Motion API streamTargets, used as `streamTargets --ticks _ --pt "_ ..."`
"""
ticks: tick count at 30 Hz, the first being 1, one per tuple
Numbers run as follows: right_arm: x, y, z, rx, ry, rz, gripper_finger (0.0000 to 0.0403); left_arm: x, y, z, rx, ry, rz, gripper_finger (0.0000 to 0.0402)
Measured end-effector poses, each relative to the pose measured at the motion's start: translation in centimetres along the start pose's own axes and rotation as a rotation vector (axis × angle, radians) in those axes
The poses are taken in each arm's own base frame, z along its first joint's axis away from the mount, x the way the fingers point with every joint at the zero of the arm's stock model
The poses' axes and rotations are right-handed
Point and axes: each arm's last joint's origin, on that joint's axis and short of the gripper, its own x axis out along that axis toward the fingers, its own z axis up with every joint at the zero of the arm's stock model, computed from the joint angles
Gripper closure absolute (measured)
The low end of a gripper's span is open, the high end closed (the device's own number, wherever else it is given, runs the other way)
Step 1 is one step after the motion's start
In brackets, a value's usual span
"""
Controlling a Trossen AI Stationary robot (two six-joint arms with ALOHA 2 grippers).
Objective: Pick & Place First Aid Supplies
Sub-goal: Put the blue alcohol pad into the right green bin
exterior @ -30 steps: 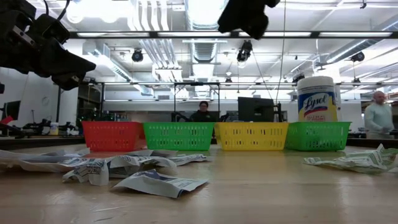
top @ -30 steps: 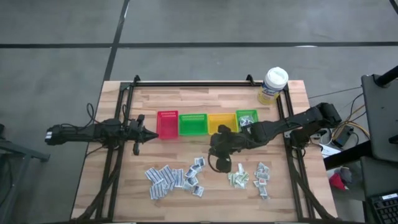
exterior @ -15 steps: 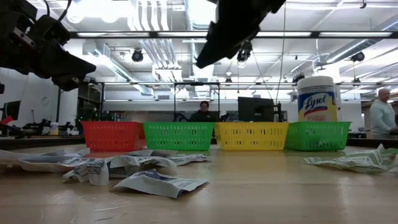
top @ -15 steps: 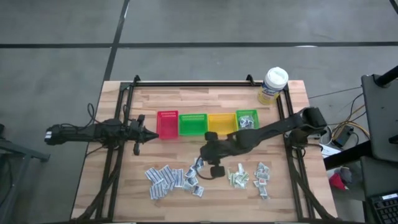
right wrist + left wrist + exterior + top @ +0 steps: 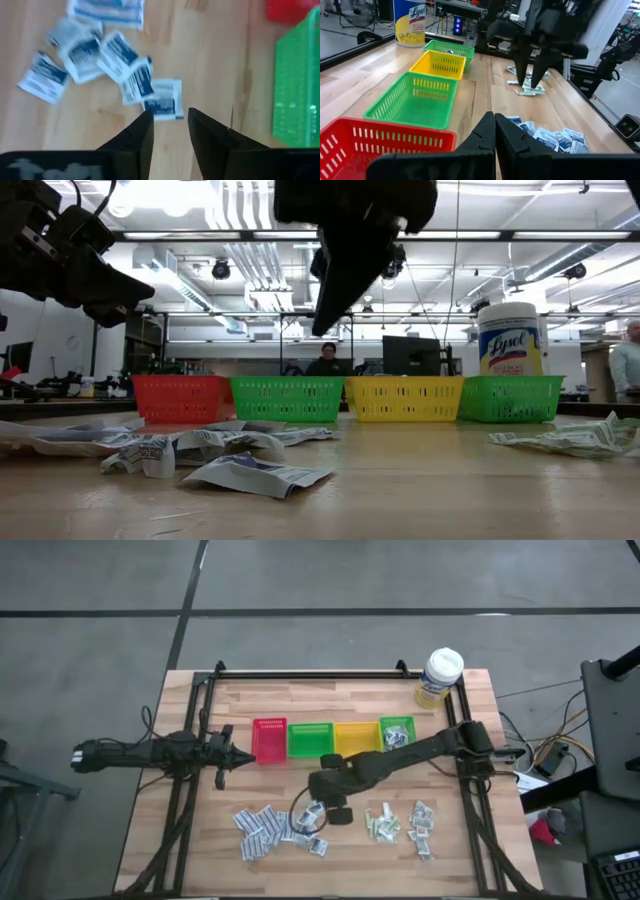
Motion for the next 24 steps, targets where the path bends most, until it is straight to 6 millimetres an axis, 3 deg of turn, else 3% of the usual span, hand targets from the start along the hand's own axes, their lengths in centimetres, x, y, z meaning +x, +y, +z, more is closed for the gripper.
streamTargets --ticks 13,24 --pt "4.8 0.1 2.4 -0.168 0.204 -0.007 0.0252 0.0 0.0 0.0 -0.001 0.0 0.0 0.0401" --pt "6.3 -1.7 3.0 -0.15 0.312 -0.019 0.0264 0.0 0.0 0.0 0.0 0.0 0.0 0.0401"
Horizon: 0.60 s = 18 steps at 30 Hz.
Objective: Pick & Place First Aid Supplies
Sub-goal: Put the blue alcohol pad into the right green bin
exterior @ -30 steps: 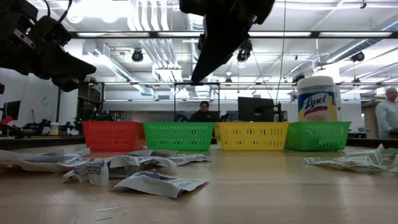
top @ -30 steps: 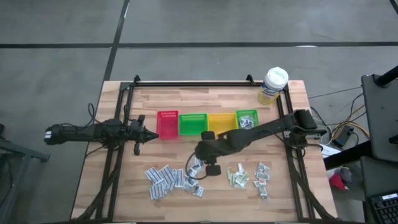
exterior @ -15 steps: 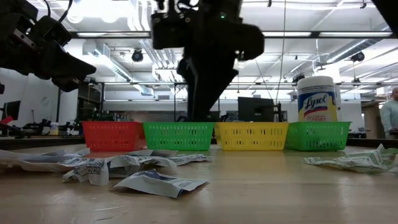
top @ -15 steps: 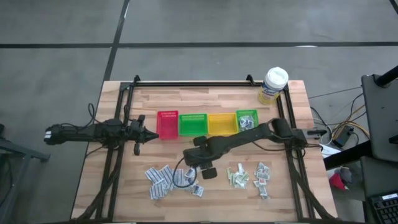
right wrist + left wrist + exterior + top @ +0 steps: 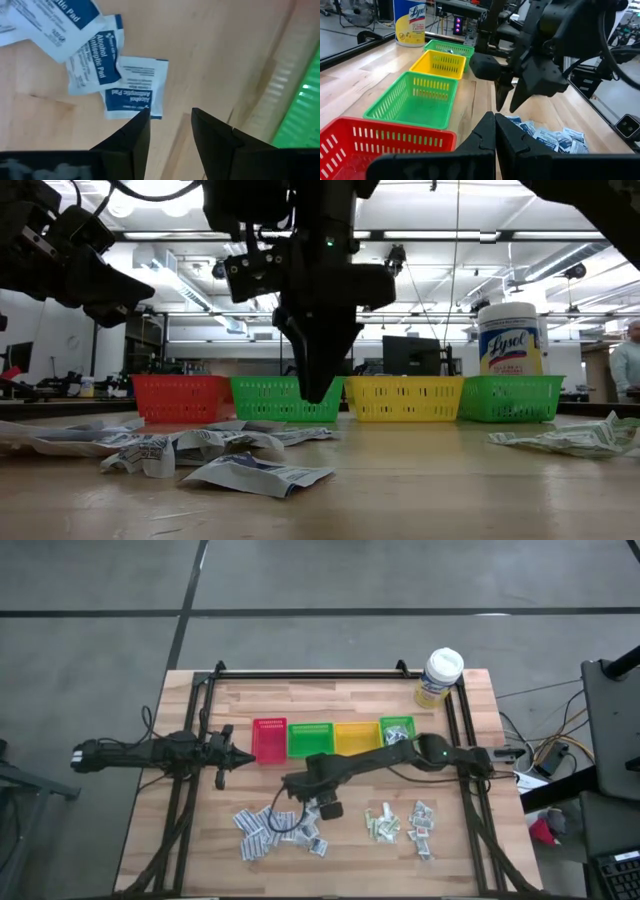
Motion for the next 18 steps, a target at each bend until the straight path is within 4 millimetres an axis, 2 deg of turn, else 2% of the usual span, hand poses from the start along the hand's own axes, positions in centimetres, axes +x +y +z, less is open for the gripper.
streamTargets --ticks 9,18 --pt "-0.03 0.14 -0.01 0.04 -0.007 0.005 0.0257 0.0 0.0 0.01 0.0 0.0 0.0 0.0401" --pt "0.8 0.31 -0.29 0.044 0.009 0.01 0.0268 0.0 0.0 0.01 0.001 -0.001 0.0 0.0401"
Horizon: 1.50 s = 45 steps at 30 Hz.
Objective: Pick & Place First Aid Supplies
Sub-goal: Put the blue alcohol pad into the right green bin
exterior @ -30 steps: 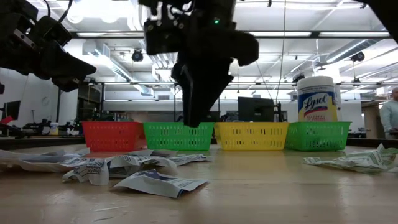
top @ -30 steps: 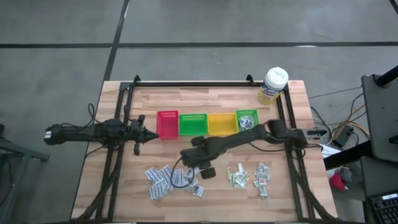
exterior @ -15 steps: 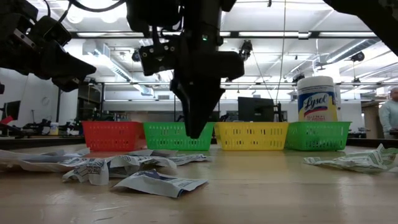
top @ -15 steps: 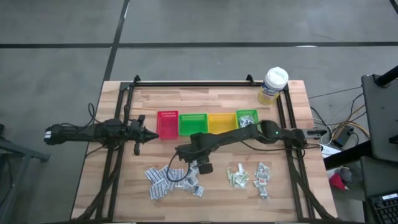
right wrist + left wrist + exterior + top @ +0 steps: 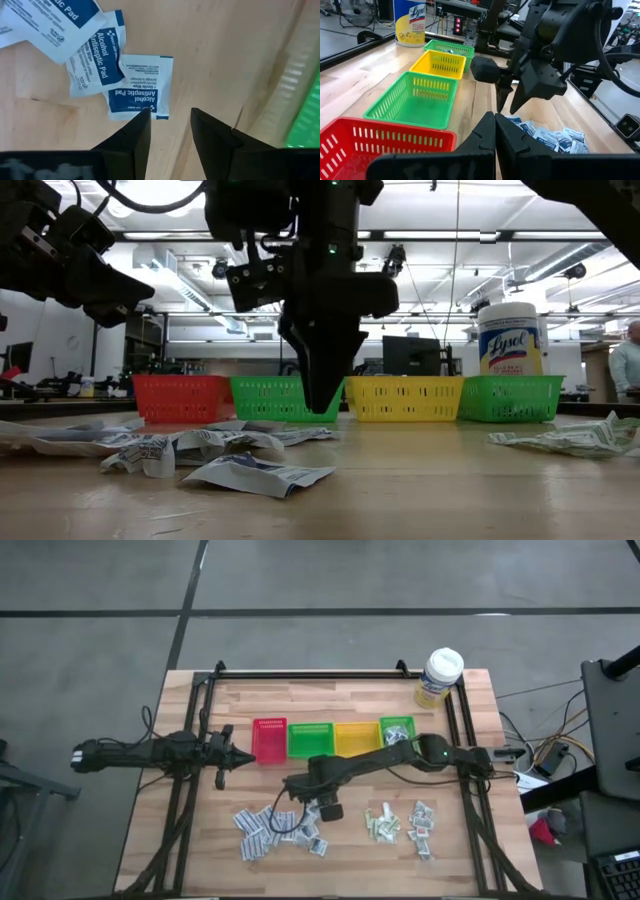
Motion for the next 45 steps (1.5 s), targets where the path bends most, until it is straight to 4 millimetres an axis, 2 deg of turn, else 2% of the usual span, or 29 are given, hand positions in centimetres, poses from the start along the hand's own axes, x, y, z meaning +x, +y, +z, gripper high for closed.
streamTargets --ticks 15,25,45 --pt "0.7 0.2 0.4 0.007 -0.051 0.044 0.026 0.0 0.0 0.0 0.0 0.0 0.0 0.0401" --pt "2.4 0.2 -0.3 0.01 -0.026 0.048 0.0274 0.0 0.0 0.0 0.0 0.0 0.0 0.0401" --pt "2.1 -0.1 -0.2 0.011 -0.031 0.043 0.0327 0.0 0.0 0.0 0.0 0.0 0.0 0.0401"
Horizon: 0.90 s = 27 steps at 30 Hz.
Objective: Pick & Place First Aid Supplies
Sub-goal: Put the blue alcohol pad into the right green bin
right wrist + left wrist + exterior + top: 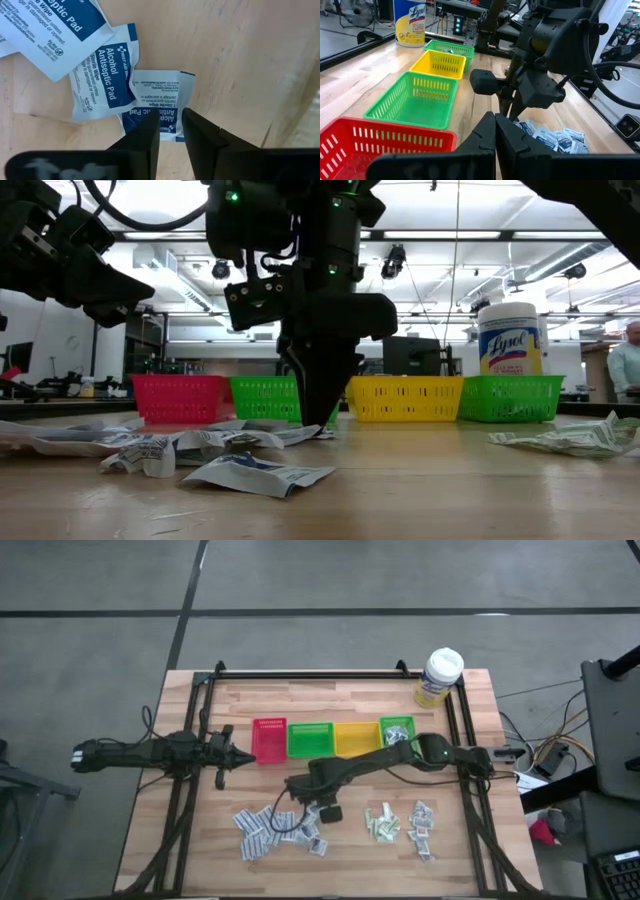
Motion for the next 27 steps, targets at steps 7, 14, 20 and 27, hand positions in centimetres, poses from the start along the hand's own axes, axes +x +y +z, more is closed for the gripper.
streamTargets --ticks 7,14,20,27 --pt "-0.01 -0.32 0.0 0.009 0.0 -0.003 0.0342 0.0 0.0 -0.01 0.0 0.0 0.0 0.0401" --pt "-0.03 -0.33 -0.01 0.011 0.0 -0.003 0.0344 0.0 0.01 -0.01 0.0 0.0 0.0 0.0401" --pt "-0.07 -0.37 -0.03 0.014 0.001 -0.003 0.0352 0.0 0.0 -0.01 0.0 0.0 0.0 0.0401" --pt "-0.16 -0.36 -0.21 0.013 0.02 -0.003 0.0368 0.0 0.0 -0.01 0.0 0.0 0.0 0.0401"
